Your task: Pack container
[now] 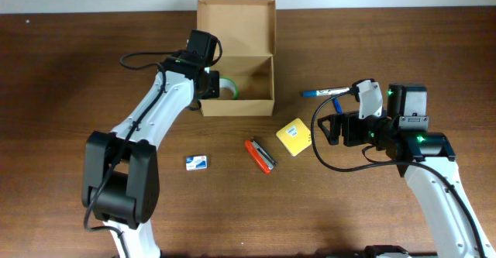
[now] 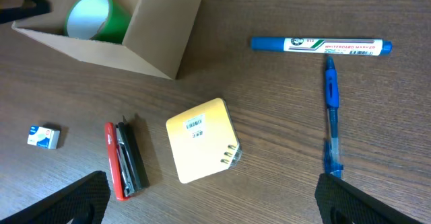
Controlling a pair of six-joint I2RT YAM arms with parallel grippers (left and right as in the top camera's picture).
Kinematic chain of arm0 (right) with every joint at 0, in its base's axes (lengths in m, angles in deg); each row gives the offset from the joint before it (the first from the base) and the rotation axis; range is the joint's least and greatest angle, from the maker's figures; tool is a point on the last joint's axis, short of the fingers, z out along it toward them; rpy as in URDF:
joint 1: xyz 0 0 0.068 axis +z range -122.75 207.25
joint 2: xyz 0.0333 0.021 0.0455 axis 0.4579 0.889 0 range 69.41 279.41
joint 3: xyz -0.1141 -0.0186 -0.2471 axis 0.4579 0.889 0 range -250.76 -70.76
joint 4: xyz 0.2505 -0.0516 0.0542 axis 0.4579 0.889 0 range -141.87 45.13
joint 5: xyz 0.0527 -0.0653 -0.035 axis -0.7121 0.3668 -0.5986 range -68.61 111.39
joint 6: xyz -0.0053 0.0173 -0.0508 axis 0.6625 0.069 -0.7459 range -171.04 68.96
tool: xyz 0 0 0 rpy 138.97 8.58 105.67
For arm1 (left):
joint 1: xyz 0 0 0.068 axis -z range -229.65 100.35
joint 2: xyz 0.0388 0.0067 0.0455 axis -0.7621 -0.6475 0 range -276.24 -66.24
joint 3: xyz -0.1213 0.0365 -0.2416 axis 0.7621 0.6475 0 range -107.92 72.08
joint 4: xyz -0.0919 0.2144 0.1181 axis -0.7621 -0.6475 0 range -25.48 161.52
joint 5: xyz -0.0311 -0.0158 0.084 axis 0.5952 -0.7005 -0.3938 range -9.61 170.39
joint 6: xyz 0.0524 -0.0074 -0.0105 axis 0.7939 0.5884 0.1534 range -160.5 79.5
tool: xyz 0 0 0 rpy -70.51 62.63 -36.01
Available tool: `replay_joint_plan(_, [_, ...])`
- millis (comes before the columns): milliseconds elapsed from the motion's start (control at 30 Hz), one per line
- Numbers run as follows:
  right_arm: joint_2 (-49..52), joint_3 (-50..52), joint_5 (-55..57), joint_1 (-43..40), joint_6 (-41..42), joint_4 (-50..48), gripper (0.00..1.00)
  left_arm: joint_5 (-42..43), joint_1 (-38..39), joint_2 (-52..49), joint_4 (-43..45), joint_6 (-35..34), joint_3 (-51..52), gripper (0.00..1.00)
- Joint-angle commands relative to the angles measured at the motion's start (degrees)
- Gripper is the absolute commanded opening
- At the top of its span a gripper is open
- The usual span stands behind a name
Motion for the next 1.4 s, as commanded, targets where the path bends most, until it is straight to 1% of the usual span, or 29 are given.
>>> replay_joint_plan(0, [-0.87, -0.42, -0.94, -0.31, 0.31, 0.20, 0.99, -1.99, -0.42, -1.29, -0.63, -0.15, -1.07, 0.02])
replay_joint_plan(100, [-0.87, -0.42, -0.94, -0.31, 0.28, 0.20, 0.99, -2.01, -0.42, -1.29, -0.63, -0.15, -1.07, 0.03])
replay_joint_plan(133, [-0.87, -0.42, -0.94, -0.31, 0.28, 0.20, 0.99, -1.99, -0.42, -1.29, -0.63, -0.15, -1.07, 0.15])
replay_joint_plan(167, [-0.87, -0.42, -0.94, -0.31, 0.28, 0.20, 0.99, -1.99, -0.42, -1.29, -0.61, -0.15, -1.07, 0.34])
replay_joint_plan(200, [-0.87, -0.42, -0.92, -0.31, 0.26, 0.20, 0.99, -1.99, -0.42, -1.29, -0.59, -0.15, -1.07, 0.50])
replay_joint_plan(233, [-0.87, -0.42, -0.87, -0.31, 0.22, 0.20, 0.99, -1.99, -0.42, -1.29, -0.59, -0.17, -1.11, 0.57])
replay_joint_plan(267, [-0.87, -0.42, -0.87, -0.31, 0.04, 0.22, 0.99, -1.97, -0.42, -1.29, -0.68, -0.17, -1.33, 0.60])
replay_joint_plan(333, [-0.87, -0.42, -0.94, -0.26, -0.66, 0.37, 0.99, -1.95, -0.42, -1.07, -1.07, -0.17, -2.05, 0.72])
replay_joint_plan(500, [-0.87, -0.42, -0.13, 3.30, -5.51, 0.50, 0.99, -1.97, -0.42, 2.40, -1.90, -0.15, -5.14, 0.74])
replay_joint_plan(733, [0.81, -0.44, 16.26, 15.61, -7.82, -0.61, 0.99, -1.99, -0.44, 12.09, -1.90, -0.13, -7.39, 0.75])
replay_joint_plan(767, [1.75, -0.44, 18.62, 17.51, -8.41, -0.61, 0.99, -1.97, -0.50, 13.77, -1.90, -0.13, -7.39, 0.79])
replay_joint_plan(867, [5.29, -0.46, 20.06, 20.81, -11.02, -0.76, 0.99, -1.97, -0.92, 18.03, -1.92, -0.11, -7.39, 0.79])
replay_joint_plan(933, [8.57, -0.48, 21.05, 21.90, -11.85, -1.18, 0.99, -1.97, -1.22, 20.35, -1.95, -0.11, -7.39, 0.83])
replay_joint_plan(1133, [17.33, -0.48, 21.81, 22.18, -12.61, -4.13, 0.99, -1.79, -1.22, 24.87, -2.29, -0.13, -7.39, 0.85])
replay_joint_plan(1367, [22.12, -0.48, 21.20, 22.18, -14.40, -7.89, 0.99, -1.77, -1.22, 25.70, -2.78, -0.13, -7.39, 0.86])
